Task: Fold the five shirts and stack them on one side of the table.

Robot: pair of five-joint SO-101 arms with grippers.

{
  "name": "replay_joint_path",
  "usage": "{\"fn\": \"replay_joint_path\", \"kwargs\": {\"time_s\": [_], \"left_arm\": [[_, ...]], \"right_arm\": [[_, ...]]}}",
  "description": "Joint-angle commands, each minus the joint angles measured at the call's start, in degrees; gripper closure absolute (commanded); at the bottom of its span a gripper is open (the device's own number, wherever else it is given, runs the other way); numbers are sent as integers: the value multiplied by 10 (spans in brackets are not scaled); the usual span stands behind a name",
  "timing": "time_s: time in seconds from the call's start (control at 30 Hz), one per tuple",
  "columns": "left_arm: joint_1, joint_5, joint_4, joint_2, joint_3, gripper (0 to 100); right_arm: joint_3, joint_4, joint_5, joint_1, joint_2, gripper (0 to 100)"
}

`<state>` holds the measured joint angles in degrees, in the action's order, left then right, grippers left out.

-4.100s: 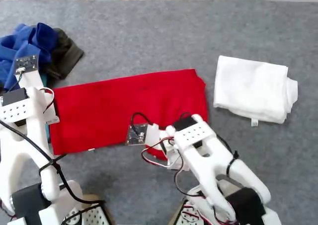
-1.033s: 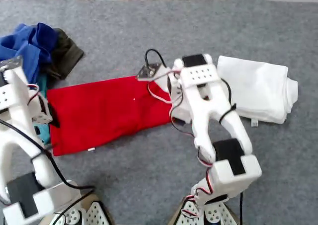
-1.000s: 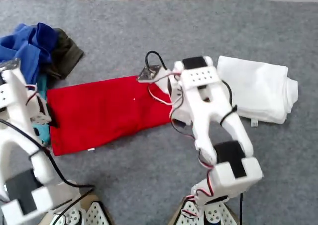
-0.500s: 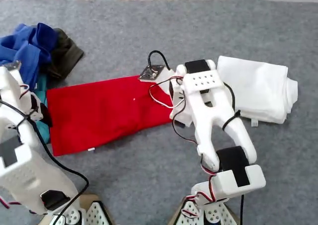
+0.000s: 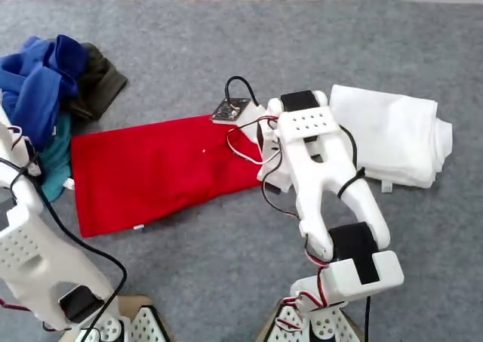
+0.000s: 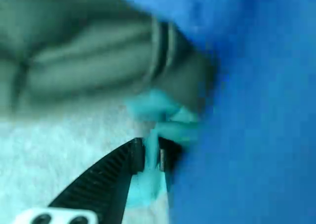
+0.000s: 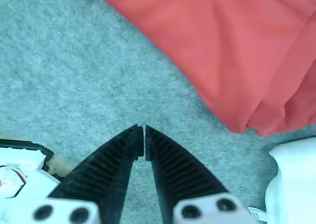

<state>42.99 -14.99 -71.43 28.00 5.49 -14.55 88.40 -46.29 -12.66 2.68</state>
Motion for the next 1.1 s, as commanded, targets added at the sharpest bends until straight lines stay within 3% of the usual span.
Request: {"fn": "replay_joint_path", "kwargs": {"time_s": [0.0, 0.07, 0.3, 0.4, 0.57, 0.67, 0.8, 1.0, 1.07], "left_arm": [[6, -4, 76, 39, 28, 948], [12, 3, 103, 61, 63, 971], [70, 137, 89, 101, 283, 967], [76, 138, -2, 104, 340, 956], [71, 138, -213, 104, 419, 831], [60, 141, -298, 104, 464, 815], [46, 139, -296, 52, 405, 810], [-29, 141, -292, -147, 145, 791], [-51, 141, -256, -196, 56, 790]], "right_arm": [[-1, -2, 5, 3, -15, 984], [-1, -1, 6, 3, -15, 984], [-1, 1, 7, 3, -15, 984], [-1, -1, 24, 3, -15, 984], [-2, -1, 25, 3, -15, 984], [-2, -1, 25, 3, -15, 984], [-2, -1, 25, 3, -15, 984], [-2, -2, 25, 3, -15, 984], [-2, -2, 25, 3, -15, 984]]}}
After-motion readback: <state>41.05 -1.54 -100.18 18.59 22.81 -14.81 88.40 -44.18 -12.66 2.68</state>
